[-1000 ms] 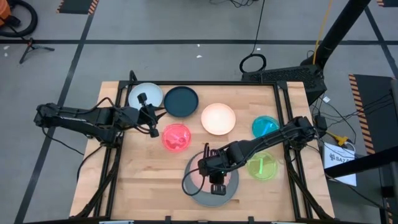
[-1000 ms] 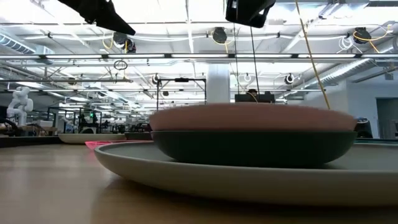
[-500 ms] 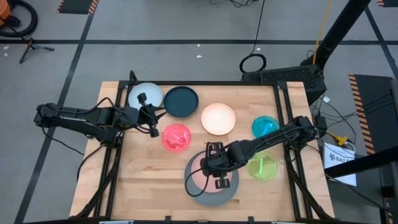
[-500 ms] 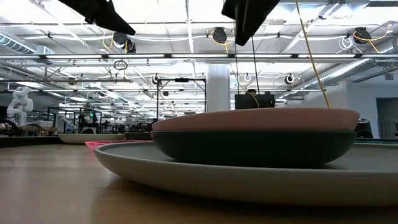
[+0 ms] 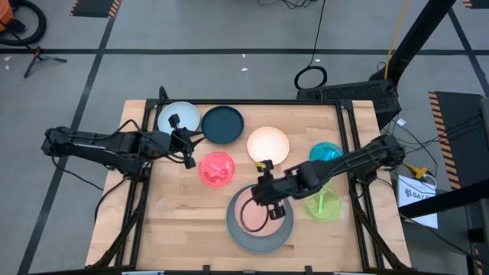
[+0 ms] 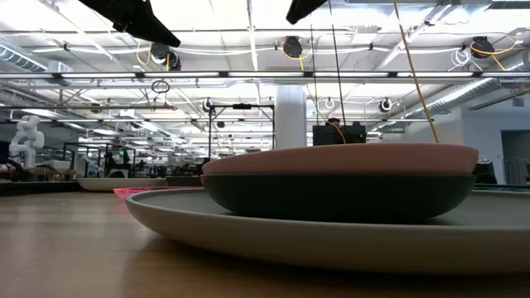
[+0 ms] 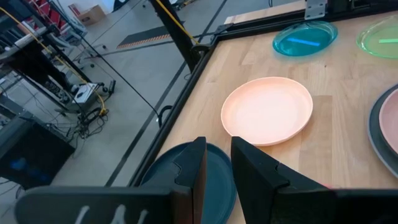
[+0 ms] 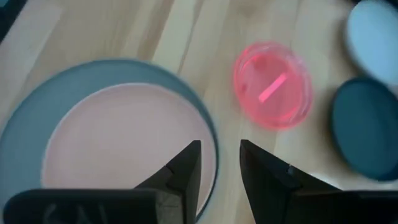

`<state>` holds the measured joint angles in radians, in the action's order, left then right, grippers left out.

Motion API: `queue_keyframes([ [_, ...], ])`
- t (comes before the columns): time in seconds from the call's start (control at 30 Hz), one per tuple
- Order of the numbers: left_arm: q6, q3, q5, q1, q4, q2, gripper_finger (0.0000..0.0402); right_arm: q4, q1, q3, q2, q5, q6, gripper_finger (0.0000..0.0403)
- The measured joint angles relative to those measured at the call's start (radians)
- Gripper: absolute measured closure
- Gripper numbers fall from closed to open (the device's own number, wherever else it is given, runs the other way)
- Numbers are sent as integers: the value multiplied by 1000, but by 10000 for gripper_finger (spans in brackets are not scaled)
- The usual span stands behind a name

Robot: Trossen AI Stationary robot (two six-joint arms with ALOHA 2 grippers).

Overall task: Stack plastic plates
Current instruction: Stack the black plate on top of the light pink plate

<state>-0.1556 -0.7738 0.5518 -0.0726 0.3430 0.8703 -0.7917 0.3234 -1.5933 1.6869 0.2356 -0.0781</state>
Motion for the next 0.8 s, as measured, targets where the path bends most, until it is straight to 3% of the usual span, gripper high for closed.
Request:
queue_keyframes([
  [0.4, 72, 0, 0, 0, -8, 0, 319, 770, -177, 715, -449, -32, -144, 300],
  [0.57, 248, 0, 0, 0, -8, 25, 319, 891, -245, 885, -623, -26, -165, 300],
  [0.8, 260, 0, 24, 56, -142, 155, 319, 887, -299, 1011, -840, -30, -165, 300],
])
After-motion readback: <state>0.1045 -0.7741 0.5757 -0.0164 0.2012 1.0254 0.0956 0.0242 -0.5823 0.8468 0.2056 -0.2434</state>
